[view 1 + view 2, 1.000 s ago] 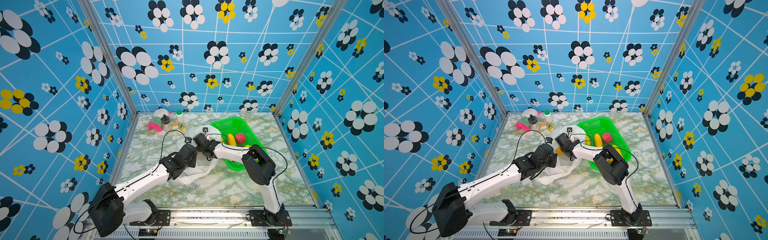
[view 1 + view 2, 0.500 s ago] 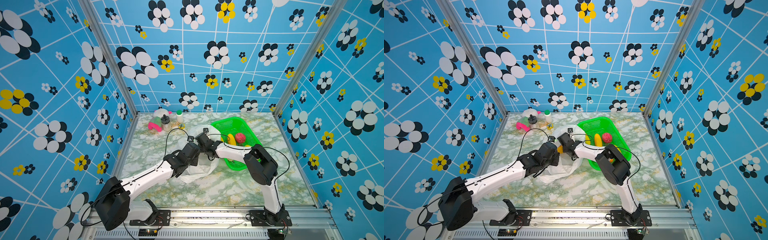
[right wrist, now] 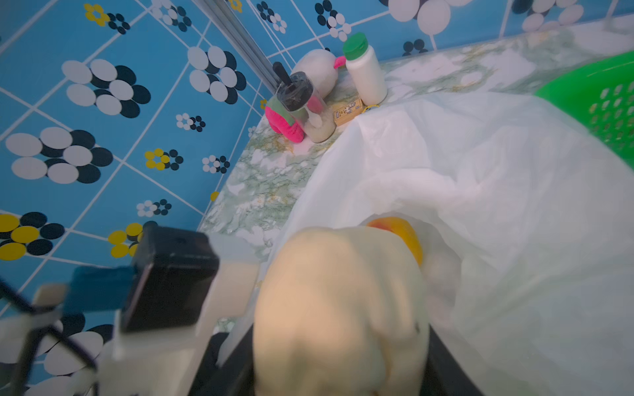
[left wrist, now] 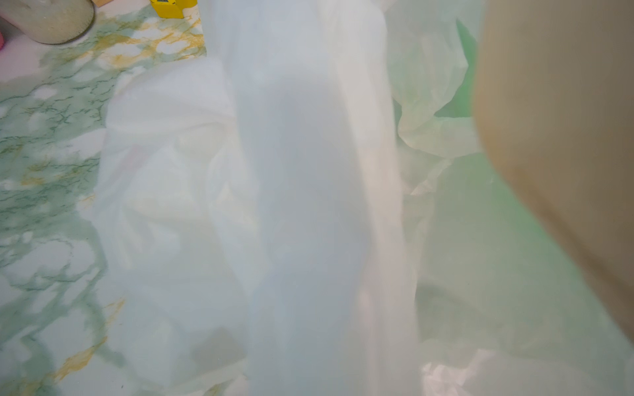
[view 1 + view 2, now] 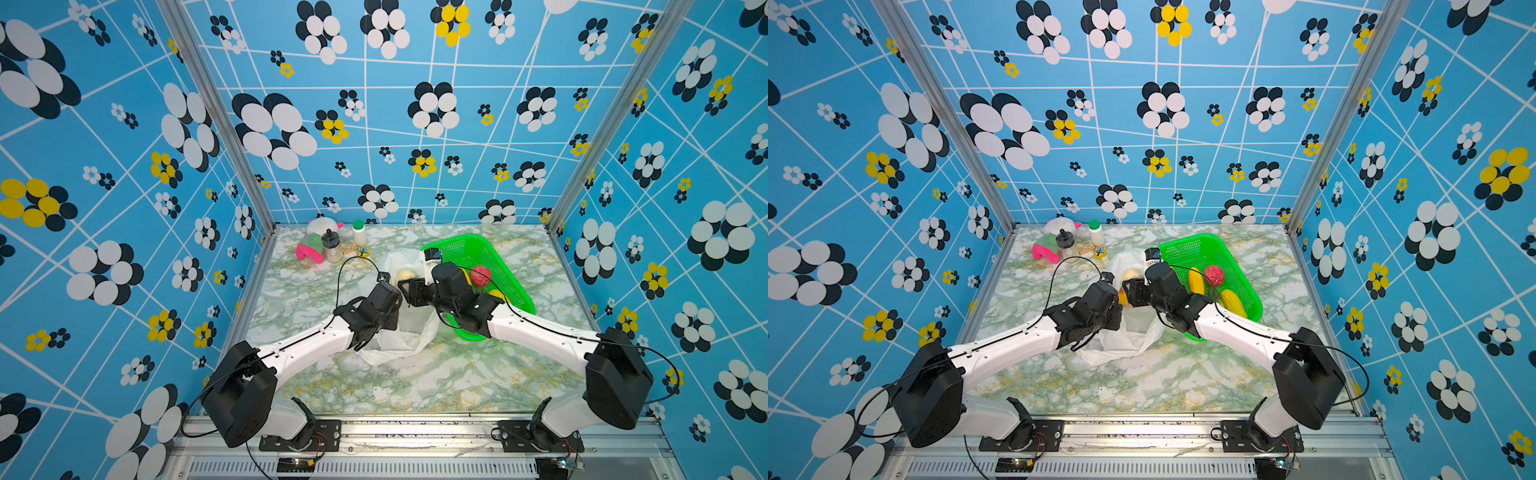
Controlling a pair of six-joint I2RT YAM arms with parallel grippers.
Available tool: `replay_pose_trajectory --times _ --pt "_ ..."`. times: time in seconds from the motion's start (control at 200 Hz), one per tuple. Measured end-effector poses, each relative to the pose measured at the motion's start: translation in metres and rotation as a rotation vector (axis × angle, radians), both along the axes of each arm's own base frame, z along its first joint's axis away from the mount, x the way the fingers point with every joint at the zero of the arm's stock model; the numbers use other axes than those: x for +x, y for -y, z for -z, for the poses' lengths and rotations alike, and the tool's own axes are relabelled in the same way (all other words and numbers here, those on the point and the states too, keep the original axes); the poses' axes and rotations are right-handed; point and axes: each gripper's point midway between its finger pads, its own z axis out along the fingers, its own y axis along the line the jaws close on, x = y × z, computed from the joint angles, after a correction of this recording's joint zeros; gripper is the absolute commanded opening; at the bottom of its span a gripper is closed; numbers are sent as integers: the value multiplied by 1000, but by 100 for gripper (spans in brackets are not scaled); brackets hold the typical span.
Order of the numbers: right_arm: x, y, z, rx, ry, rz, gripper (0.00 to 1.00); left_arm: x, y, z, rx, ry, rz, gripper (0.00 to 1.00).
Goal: Untie the knot of the plastic bag and take out the fruit
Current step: Pick up the fruit from the plastic bag, then place the fruit in the basket.
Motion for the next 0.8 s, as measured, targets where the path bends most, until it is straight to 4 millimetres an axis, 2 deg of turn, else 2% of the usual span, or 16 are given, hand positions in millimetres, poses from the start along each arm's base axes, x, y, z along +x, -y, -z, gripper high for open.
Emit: replay_pose_trajectory --times 0.135,0.195,0.275,0.35,0.435,0.5,0.6,0.675,0.8 --pt "-11 41 -27 -14 75 86 35 2 0 -1 -7 3 -4 0" --pt "-6 67 -43 -17 116 162 35 2 -1 -1 -7 4 -4 0" --pt "13 115 -58 -22 152 313 34 1 -1 -2 -10 6 -4 0" --pt "35 158 -53 -58 146 456 33 1 -1 -3 -12 8 -3 0" --pt "62 190 -27 -126 74 552 29 1 0 -4 -15 8 -1 0" --pt "85 202 -2 -167 -1 585 28 1 0 -4 -17 7 1 0" --pt "123 209 30 -207 -93 606 29 0 0 -6 -18 8 1 0" --pt "150 205 48 -225 -143 602 29 0 0 -9 -25 16 1 0" --pt "193 187 69 -231 -193 570 36 -1 -1 -15 -37 29 1 0"
